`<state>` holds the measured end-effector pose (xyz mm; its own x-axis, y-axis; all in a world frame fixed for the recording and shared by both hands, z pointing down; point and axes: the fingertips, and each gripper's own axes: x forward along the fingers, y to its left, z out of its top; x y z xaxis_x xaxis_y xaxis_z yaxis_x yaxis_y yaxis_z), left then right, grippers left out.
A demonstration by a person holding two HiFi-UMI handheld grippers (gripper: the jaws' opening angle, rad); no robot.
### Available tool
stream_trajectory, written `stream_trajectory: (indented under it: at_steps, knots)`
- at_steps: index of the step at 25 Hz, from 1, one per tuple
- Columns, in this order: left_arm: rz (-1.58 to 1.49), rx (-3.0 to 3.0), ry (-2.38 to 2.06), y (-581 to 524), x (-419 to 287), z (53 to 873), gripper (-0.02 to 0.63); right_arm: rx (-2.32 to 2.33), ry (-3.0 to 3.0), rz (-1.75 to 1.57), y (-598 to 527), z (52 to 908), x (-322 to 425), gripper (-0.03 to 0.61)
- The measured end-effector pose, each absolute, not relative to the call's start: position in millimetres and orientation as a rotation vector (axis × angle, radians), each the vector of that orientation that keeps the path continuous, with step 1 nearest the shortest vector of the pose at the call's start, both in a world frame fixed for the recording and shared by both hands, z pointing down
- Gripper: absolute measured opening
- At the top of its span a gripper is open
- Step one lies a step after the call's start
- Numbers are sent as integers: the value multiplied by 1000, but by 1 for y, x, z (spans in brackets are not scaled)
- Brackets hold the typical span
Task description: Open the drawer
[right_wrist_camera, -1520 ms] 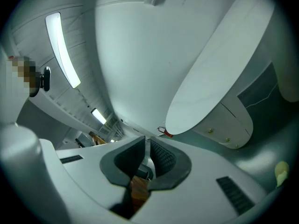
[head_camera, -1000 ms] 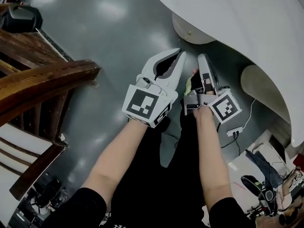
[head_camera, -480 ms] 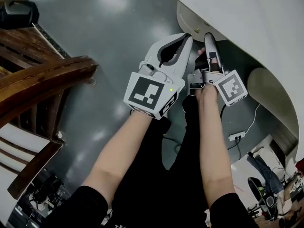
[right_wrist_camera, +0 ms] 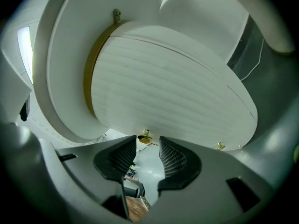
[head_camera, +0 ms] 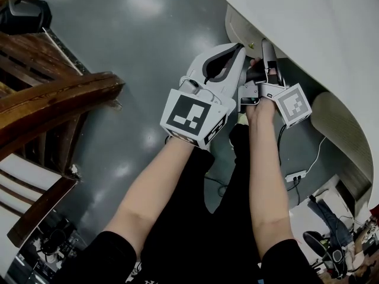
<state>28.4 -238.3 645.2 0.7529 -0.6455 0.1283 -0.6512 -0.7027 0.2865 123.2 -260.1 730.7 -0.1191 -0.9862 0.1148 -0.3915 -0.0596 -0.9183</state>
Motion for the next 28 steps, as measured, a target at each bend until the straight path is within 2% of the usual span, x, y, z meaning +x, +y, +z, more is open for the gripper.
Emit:
stream_trajectory:
  at_steps: [6, 9, 18, 28]
  knots:
    - [23, 2639, -1002, -235, 27, 645, 8, -1467, 1562, -1184, -267, 732, 121, 150]
    - [24, 2635, -1007, -236, 25, 645, 8, -1458, 1582, -1189, -271, 731, 120, 114]
    - [57, 2605, -1017, -226, 14, 640, 8, -1499, 1595, -1191, -267, 728, 120, 109]
    - [117, 2579, -1024, -205, -2, 641, 8, -1478, 1632, -1273, -234, 735, 83, 110]
